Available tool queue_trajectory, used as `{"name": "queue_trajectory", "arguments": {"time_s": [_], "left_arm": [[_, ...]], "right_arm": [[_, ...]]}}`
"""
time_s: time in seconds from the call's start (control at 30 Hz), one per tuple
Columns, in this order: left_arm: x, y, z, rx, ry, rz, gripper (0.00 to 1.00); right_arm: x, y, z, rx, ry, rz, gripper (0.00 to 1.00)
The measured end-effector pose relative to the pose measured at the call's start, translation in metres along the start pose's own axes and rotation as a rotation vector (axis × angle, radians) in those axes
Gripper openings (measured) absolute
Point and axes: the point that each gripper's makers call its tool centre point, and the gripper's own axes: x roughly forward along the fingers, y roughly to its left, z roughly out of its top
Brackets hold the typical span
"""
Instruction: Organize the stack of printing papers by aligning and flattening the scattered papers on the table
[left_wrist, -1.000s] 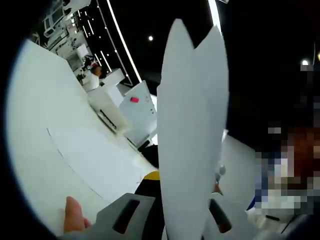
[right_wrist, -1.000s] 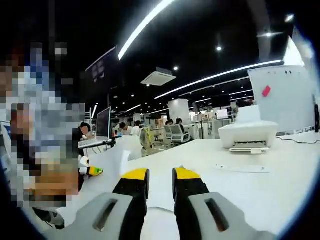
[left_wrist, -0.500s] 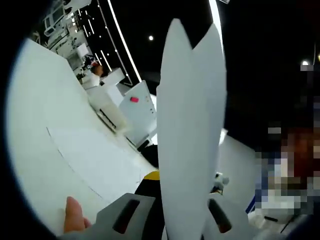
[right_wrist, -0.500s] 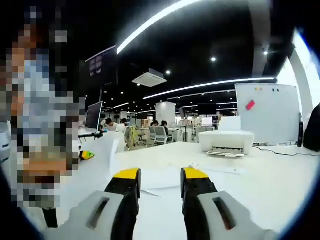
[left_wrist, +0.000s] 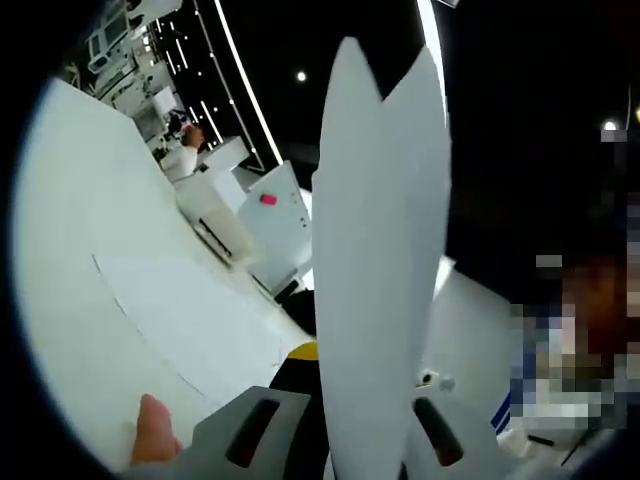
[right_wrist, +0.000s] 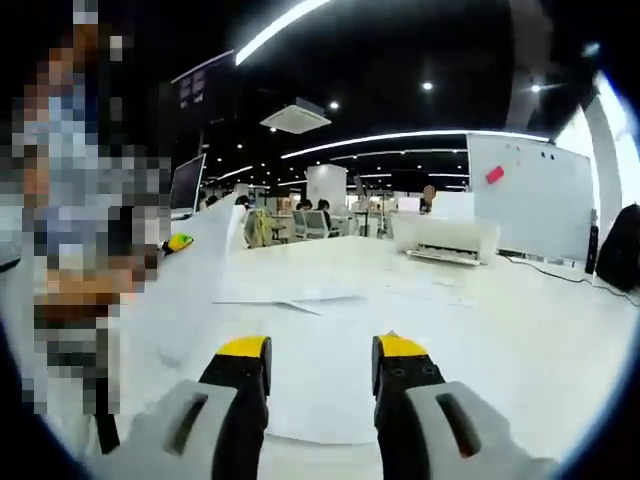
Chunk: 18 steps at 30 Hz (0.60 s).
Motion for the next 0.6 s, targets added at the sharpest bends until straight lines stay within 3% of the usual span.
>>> {"name": "queue_trajectory", "arguments": {"time_s": [0.17,0.33,0.6], "left_arm": [[0.0,0.0,0.001,0.003,0.0,-0.001,0.06],[0.0,0.0,0.001,0.003,-0.003,-0.005,0.06],[0.001,-0.001,0.001,0.003,-0.003,-0.006,0.06]], "right_arm": [[-0.004,0.001,-0.027,0.004,0.066,-0.016,0.49],[-0.008,0.013,-0.053,0.002,0.128,-0.004,0.79],[-0.006,0.017,-0.06,0.016,0.145,0.016,0.87]]}}
